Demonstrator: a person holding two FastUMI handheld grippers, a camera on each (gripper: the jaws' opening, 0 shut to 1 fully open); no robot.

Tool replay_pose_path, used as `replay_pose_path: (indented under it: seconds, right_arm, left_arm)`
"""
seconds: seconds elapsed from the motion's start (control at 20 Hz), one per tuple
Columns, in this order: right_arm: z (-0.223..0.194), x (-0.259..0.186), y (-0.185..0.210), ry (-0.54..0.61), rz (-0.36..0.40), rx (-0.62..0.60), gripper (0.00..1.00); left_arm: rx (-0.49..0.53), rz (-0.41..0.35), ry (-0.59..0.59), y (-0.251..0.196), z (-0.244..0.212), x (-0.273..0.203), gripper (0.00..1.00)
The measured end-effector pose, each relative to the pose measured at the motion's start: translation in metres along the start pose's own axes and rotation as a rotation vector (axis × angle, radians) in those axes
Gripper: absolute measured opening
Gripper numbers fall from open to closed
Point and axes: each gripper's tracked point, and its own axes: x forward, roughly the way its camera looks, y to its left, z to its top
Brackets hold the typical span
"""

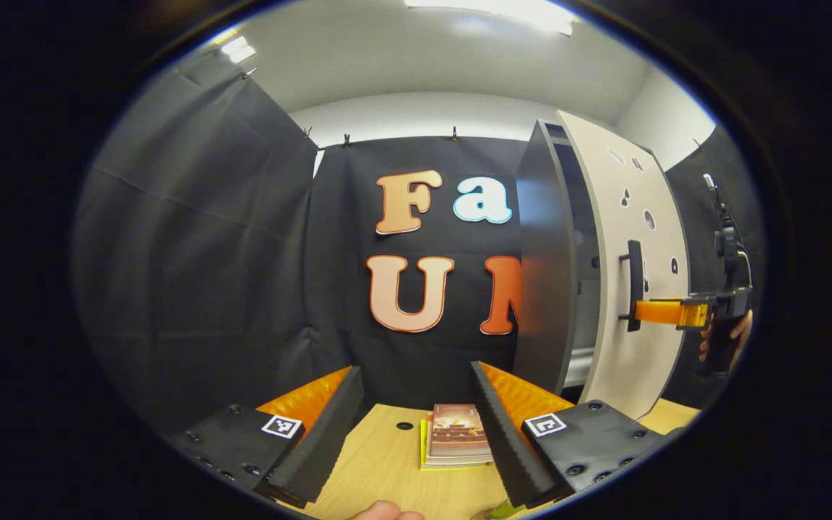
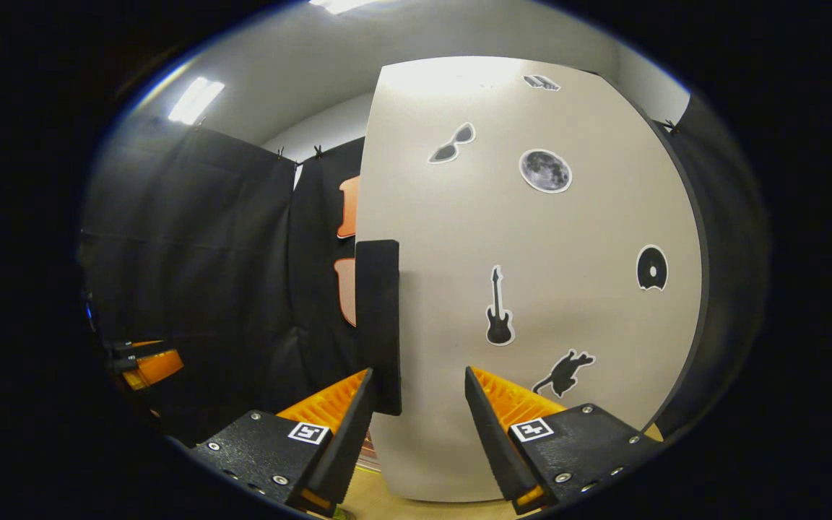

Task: Open the cabinet door with the right hand, grasp the bottle in the cabinet with the left hand and place it on the coaster, then close the cabinet door with the right hand.

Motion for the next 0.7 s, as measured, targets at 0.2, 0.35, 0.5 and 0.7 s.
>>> replay_pose_path:
  seconds: [0.2,0.35,0.5,0.7]
  right_arm:
    - [0.011,-0.022,-0.007,-0.040,0.014,-0.053,0.77]
    - [0.027,-0.059,-0.024,-0.078,-0.013,-0.064,0.77]
    - [0.047,-0.096,-0.048,-0.114,-0.053,-0.090,0.81]
    - [0.076,-0.151,-0.084,-0.167,-0.136,-0.133,0.87]
  left_arm:
    - [0.020,0.005,-0.021,-0.018,0.021,0.010,0.93]
    - [0.030,-0.004,-0.063,-0.035,0.042,0.011,0.96]
    - [0.023,-0.022,-0.100,-0.057,0.062,0.011,0.96]
    - [0.039,-0.028,-0.154,-0.079,0.098,0.007,0.93]
